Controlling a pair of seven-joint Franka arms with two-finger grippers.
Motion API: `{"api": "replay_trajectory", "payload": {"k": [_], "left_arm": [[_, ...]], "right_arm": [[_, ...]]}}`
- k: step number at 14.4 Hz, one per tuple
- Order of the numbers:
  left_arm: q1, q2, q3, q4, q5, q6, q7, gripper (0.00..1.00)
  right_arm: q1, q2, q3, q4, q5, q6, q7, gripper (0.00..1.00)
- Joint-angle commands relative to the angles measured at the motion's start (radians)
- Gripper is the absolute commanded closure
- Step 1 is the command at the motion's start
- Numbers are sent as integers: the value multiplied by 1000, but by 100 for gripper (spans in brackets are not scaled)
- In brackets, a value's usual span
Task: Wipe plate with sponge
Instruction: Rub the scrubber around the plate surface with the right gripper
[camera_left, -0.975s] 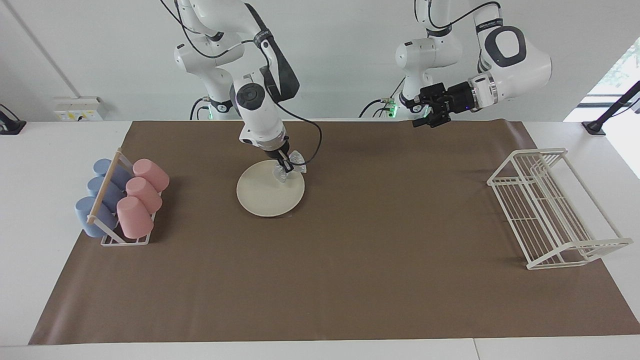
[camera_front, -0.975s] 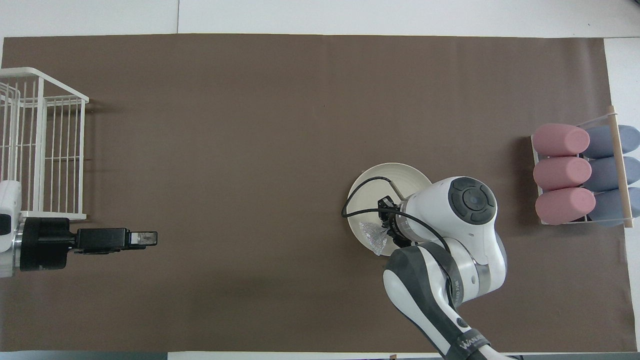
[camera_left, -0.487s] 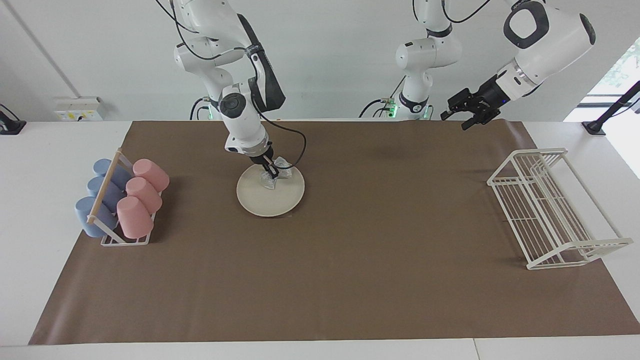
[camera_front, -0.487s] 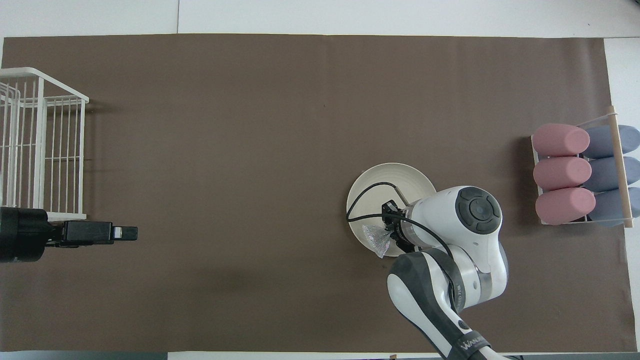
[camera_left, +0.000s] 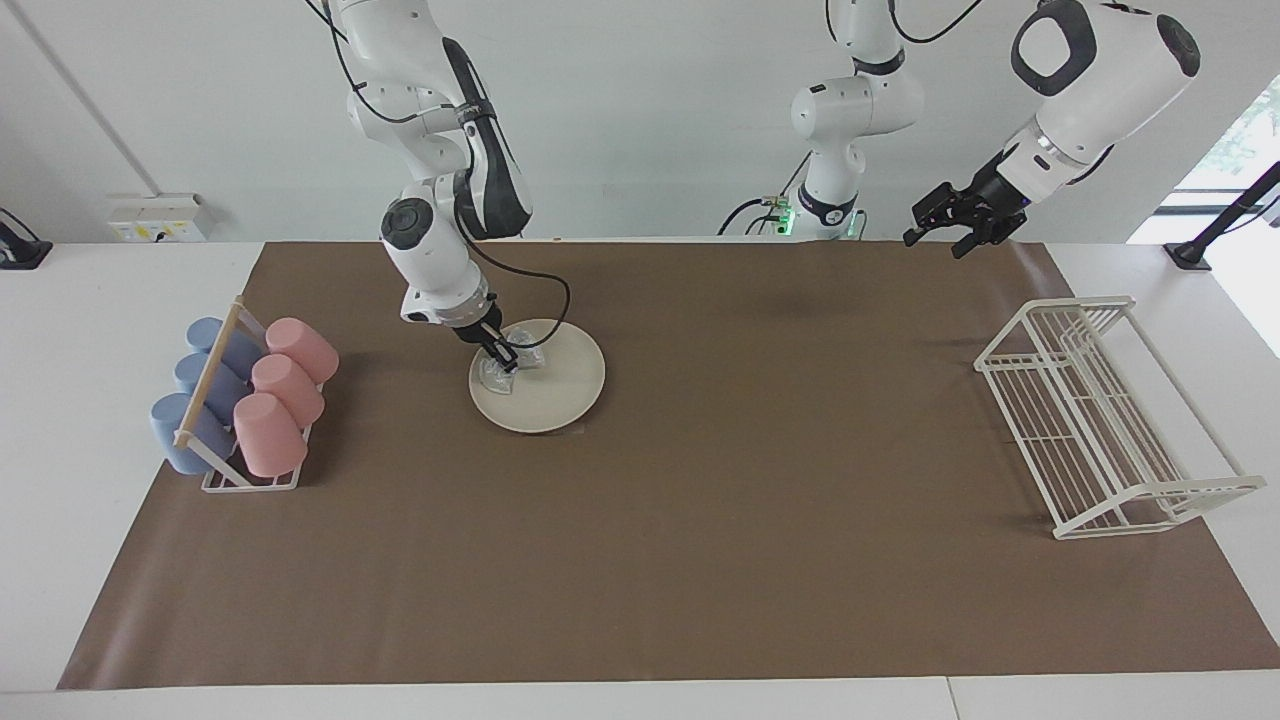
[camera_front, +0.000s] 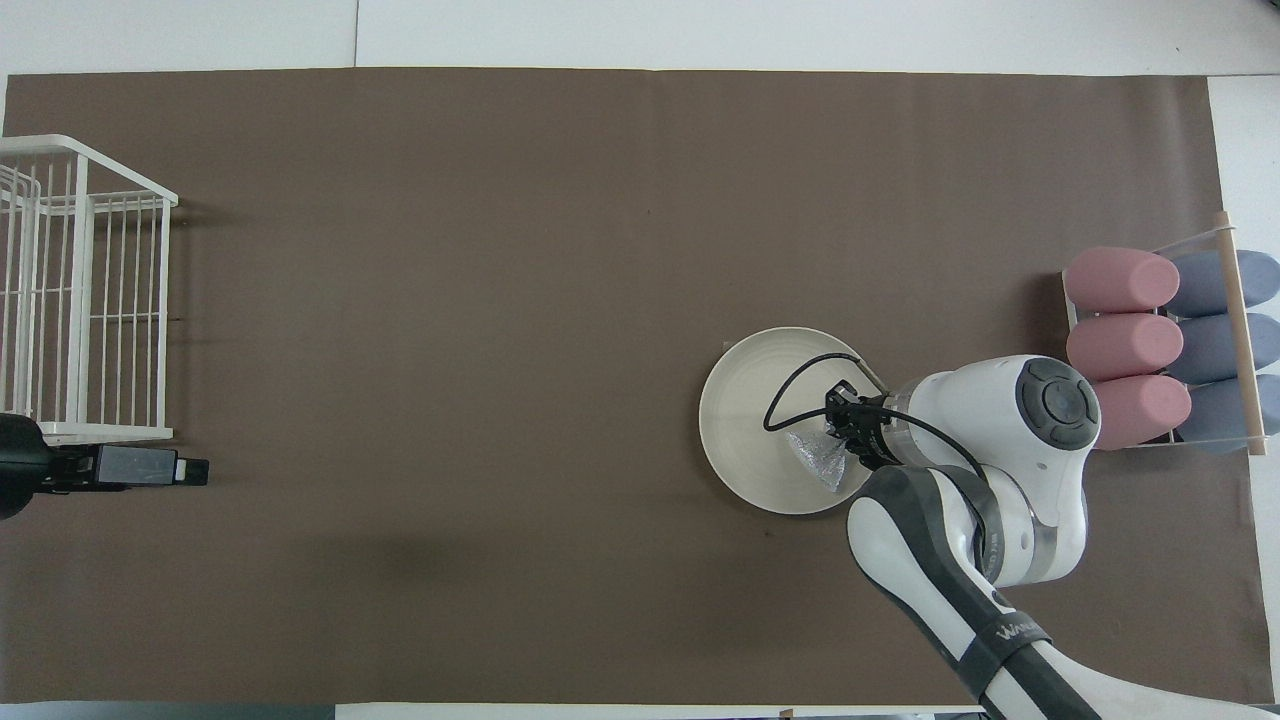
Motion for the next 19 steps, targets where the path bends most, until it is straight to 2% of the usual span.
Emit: {"api": "replay_trajectory", "payload": {"k": [1,3,6,8,9,19], "left_arm": [[-1,11,-7,10,25,8,-57,0],[-2,11,-8,10,25,8,-57,0],[-2,11,-8,8,25,25,-57,0],[-4,11,-8,8,25,28,-57,0],[-4,11,-8,8,25,33,-57,0],[-13,9,-14,-1,25,85,-58,0]], "right_arm": [[67,-21,8,-25,134,34,-17,100],[123,-19,8,-27,195,64,1,100],[127,-15,6,-24,222,84,3,100],[115,7,5,-24,222,178,-34,100],[107,10,3,-22,222,187,-58,100],[-11,40,3,-19,222,195,-283,100]]}}
